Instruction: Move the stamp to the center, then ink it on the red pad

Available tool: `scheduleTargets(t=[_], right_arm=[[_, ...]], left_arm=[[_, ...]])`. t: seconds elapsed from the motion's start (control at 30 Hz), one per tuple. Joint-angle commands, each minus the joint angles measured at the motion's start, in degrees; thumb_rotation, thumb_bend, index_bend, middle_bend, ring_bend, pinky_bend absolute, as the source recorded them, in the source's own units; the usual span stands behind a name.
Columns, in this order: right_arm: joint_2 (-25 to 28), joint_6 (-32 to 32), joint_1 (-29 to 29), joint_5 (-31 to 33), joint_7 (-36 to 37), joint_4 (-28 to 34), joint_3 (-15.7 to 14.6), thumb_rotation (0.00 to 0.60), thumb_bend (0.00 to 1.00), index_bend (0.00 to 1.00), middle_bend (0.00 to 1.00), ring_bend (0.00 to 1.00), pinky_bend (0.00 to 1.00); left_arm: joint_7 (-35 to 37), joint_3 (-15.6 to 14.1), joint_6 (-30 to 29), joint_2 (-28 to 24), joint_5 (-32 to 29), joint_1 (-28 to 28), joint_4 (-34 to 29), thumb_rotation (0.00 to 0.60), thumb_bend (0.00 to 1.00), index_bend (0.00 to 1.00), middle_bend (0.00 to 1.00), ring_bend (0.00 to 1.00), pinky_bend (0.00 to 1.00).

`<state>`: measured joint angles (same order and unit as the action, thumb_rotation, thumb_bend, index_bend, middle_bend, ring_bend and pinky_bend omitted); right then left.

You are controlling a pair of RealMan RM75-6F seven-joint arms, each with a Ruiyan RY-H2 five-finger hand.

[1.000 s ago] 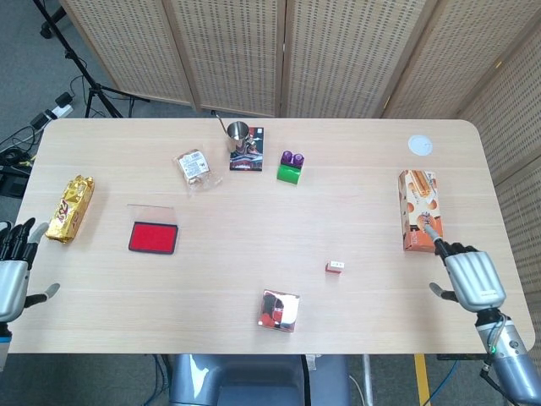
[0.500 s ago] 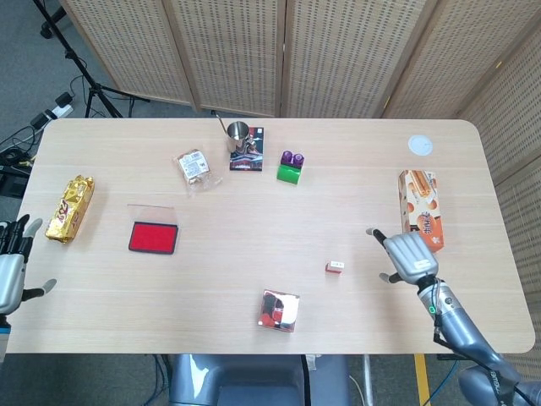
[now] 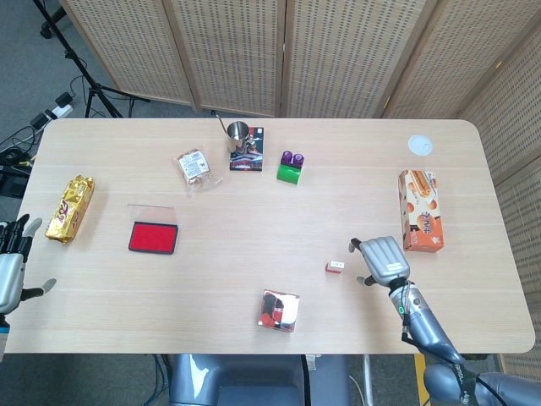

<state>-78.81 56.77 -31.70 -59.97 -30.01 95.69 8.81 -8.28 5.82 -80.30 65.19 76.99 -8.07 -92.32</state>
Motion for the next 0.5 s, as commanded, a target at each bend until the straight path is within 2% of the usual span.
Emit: scheduleTargets(t=[0.03, 0.5], right_arm=[[-1.3, 0.8, -0.6, 1.4, -1.4, -0.3, -0.1, 0.6, 0.11, 0.39, 0.88, 0.93, 1.0], [-5.2, 2.0, -3.0, 7.4, -5.5, -1.2, -0.6, 0.6, 0.23, 0.39, 0.88, 0.93, 1.0]], left_arm=[[0.1, 0.0, 0.0, -0.1, 0.1, 0.0, -0.1, 0.6, 0.0, 0.0, 0.0, 0.0, 0.0], [0.8, -0.2, 0.2, -0.5, 0.0, -0.1, -0.2, 0.6, 0.0, 0.0, 0.0, 0.0, 0.0]])
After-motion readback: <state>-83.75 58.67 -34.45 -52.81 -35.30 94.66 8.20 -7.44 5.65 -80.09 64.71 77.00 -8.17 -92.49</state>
